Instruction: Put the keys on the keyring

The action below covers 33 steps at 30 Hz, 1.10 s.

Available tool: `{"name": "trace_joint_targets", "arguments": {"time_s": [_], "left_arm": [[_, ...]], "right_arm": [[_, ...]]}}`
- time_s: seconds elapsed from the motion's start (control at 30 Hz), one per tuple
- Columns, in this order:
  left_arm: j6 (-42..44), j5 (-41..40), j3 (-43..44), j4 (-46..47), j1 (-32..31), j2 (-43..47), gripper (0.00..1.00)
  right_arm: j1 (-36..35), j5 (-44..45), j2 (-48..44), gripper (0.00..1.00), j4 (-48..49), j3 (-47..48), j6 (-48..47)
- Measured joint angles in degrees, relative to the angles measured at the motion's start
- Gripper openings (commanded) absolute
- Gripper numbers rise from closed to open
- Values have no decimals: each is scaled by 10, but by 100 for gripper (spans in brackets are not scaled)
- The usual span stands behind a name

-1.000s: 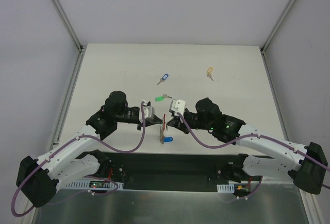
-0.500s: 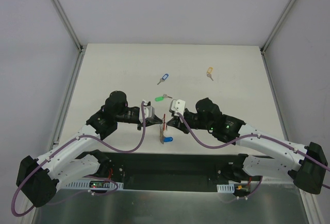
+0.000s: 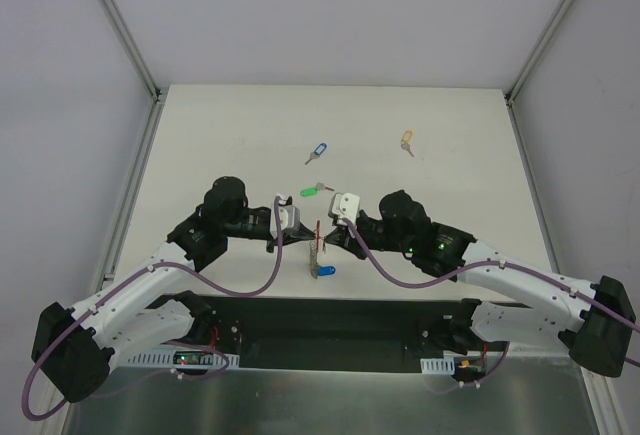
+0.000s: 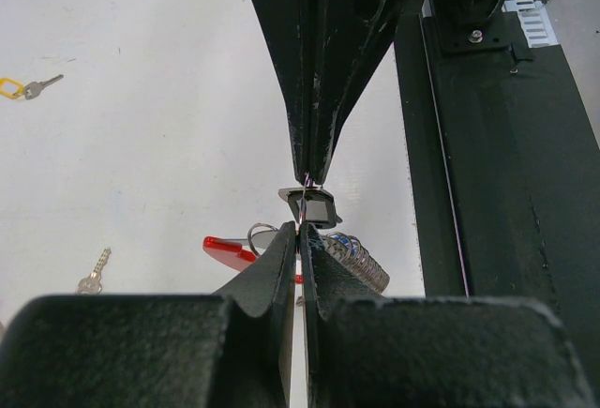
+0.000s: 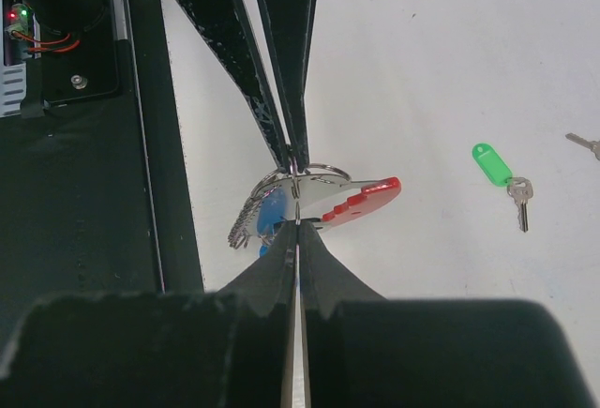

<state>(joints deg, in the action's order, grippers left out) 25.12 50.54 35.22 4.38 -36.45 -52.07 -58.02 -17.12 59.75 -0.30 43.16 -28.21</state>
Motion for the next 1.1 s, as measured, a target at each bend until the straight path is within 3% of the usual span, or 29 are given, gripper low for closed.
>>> {"name": "trace_joint_targets", "arguments": {"time_s": [1.1], "left_arm": [[0, 5, 0, -1, 0, -4, 0]], "right_arm": [[-3, -3, 2, 1, 0, 0, -10]]}}
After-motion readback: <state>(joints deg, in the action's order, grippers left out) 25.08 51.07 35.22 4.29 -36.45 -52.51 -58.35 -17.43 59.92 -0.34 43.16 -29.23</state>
